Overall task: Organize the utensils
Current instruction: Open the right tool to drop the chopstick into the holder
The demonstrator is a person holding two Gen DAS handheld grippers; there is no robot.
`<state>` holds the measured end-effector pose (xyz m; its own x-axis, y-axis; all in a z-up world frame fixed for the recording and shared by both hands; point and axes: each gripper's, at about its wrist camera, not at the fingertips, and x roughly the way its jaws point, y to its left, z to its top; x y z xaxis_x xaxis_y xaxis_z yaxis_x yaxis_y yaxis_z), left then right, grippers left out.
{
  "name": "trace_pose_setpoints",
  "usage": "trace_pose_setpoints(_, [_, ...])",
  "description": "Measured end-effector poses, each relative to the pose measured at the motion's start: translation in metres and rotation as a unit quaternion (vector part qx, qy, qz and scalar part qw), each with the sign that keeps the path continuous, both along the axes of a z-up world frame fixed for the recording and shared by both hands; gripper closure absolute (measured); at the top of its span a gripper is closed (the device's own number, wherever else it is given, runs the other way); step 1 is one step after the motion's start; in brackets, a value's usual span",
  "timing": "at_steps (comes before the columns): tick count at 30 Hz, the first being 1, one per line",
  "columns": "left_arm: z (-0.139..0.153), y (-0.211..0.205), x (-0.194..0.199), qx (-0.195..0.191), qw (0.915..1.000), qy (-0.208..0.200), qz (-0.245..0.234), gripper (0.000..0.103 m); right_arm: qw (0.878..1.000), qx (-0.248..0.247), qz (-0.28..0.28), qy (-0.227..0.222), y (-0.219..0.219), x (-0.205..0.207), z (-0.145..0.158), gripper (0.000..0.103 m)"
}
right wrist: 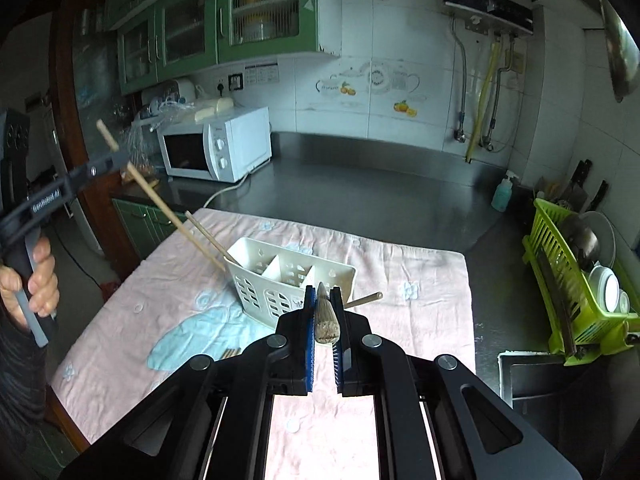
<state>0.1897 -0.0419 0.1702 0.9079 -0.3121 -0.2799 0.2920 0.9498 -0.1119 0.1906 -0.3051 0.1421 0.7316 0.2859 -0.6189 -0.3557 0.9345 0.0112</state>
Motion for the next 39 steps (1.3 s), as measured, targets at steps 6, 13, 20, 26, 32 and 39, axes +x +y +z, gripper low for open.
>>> trace_pose_setpoints(6, [-0.002, -0.017, 0.043, 0.013, 0.9997, 0.005, 0.019, 0.098, 0.999, -0.025, 0.001, 0.041, 0.001, 0.035, -0.016, 0.096])
trace_pose_setpoints(13, [-0.028, -0.026, 0.091, 0.024, 0.9973, 0.065, 0.022, 0.098, 0.995, -0.041, 0.013, 0.085, 0.006, 0.062, -0.032, 0.096])
trace_pose_setpoints(20, [-0.052, -0.033, 0.118, 0.035, 0.9931, 0.109, 0.026, 0.097, 0.993, -0.043, 0.017, 0.109, 0.012, 0.083, -0.043, 0.096])
trace_pose_setpoints(26, [-0.062, -0.034, 0.119, 0.039, 0.9923, 0.114, 0.026, 0.095, 0.992, -0.025, 0.011, 0.122, 0.01, 0.093, -0.055, 0.096])
trace_pose_setpoints(32, [-0.057, -0.033, 0.107, 0.03, 0.9938, 0.105, 0.018, 0.086, 0.994, -0.01, 0.001, 0.106, 0.005, 0.092, -0.053, 0.091])
trace_pose_setpoints(39, [-0.047, -0.025, 0.066, 0.026, 0.9958, 0.086, 0.017, 0.074, 0.998, 0.013, -0.007, 0.06, -0.002, 0.051, -0.036, 0.085])
